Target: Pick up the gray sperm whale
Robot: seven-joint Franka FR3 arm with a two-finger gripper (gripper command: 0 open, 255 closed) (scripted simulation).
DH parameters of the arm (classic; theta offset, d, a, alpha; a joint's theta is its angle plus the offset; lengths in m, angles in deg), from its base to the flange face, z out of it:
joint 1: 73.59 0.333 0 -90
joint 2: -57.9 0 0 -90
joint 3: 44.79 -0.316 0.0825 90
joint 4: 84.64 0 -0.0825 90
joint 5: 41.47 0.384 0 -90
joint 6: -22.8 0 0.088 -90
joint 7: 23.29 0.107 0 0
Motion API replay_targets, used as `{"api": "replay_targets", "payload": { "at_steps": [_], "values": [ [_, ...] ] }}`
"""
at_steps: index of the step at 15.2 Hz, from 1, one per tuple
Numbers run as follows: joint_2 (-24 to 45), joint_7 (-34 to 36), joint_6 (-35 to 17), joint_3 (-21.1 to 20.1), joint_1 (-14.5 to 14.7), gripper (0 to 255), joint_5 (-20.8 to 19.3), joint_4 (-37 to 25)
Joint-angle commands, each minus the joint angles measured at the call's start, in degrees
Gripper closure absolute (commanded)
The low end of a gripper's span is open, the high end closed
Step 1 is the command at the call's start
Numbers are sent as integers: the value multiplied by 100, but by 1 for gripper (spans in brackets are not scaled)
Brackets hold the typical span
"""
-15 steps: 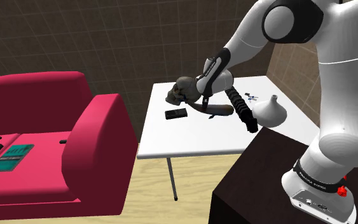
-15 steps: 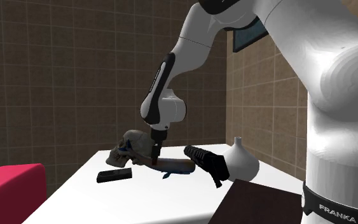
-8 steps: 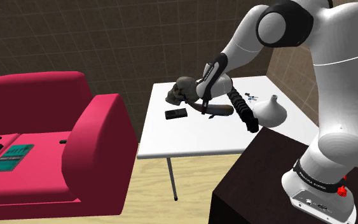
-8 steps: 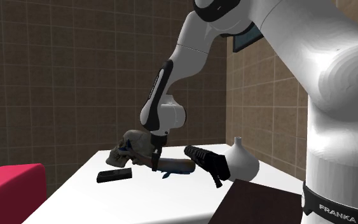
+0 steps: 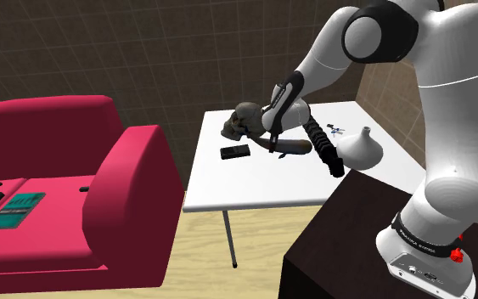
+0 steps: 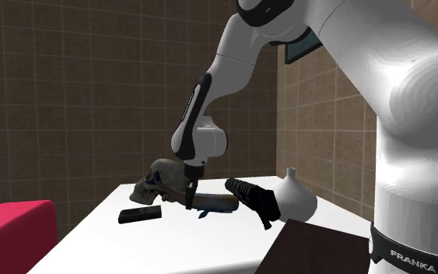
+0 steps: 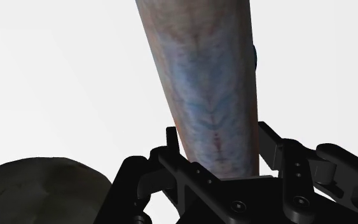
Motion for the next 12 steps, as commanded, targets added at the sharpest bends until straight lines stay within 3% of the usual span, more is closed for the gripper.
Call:
{"api": "replay_targets", "payload": {
  "at_steps": [1,12],
  "values": [
    [-74,15,50,32,17,255,-18,32],
    [-833,207,696,298,226,255,-266,148]
  ]
}}
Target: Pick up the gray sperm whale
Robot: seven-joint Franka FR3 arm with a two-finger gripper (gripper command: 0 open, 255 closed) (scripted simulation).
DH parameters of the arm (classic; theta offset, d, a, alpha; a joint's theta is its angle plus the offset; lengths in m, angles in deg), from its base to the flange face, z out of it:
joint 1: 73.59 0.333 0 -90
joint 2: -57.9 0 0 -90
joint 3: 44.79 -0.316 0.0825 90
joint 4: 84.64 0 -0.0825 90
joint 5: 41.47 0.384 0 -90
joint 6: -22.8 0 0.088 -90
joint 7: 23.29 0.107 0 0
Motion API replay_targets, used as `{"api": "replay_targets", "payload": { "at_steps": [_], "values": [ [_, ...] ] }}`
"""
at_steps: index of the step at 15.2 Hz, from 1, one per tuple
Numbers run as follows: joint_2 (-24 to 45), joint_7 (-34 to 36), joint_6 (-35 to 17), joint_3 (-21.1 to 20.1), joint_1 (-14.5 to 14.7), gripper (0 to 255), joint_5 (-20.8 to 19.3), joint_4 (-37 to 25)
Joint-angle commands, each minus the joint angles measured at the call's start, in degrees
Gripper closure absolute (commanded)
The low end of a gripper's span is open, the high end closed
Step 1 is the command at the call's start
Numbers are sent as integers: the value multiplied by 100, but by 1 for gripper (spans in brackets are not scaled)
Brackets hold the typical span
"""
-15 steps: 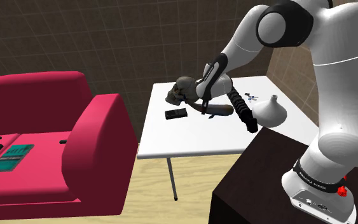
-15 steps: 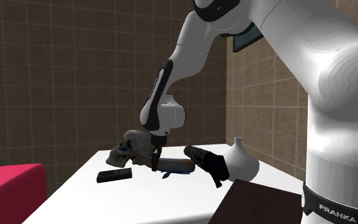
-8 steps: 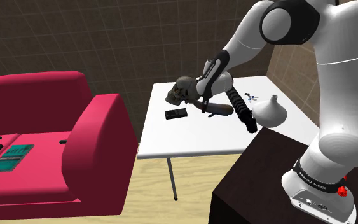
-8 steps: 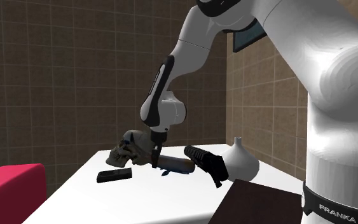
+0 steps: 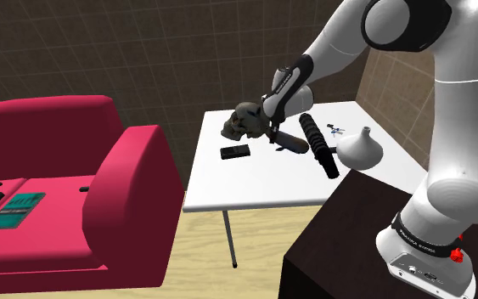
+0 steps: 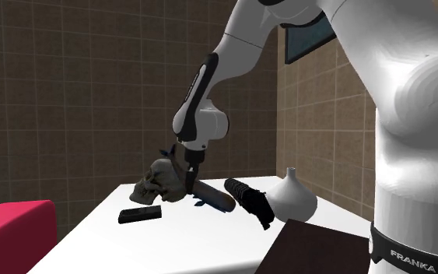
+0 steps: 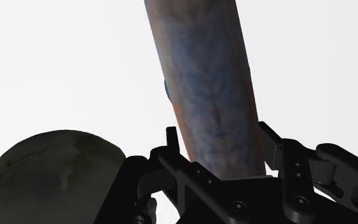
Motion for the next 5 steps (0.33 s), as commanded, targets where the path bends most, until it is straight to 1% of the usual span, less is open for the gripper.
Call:
{"api": "replay_targets", "payload": {
  "at_steps": [1,3,5],
  "values": [
    [-130,31,133,41,28,255,-49,-11],
    [-259,70,259,82,59,255,-102,-9],
    [-269,73,268,84,61,255,-107,-9]
  ]
}}
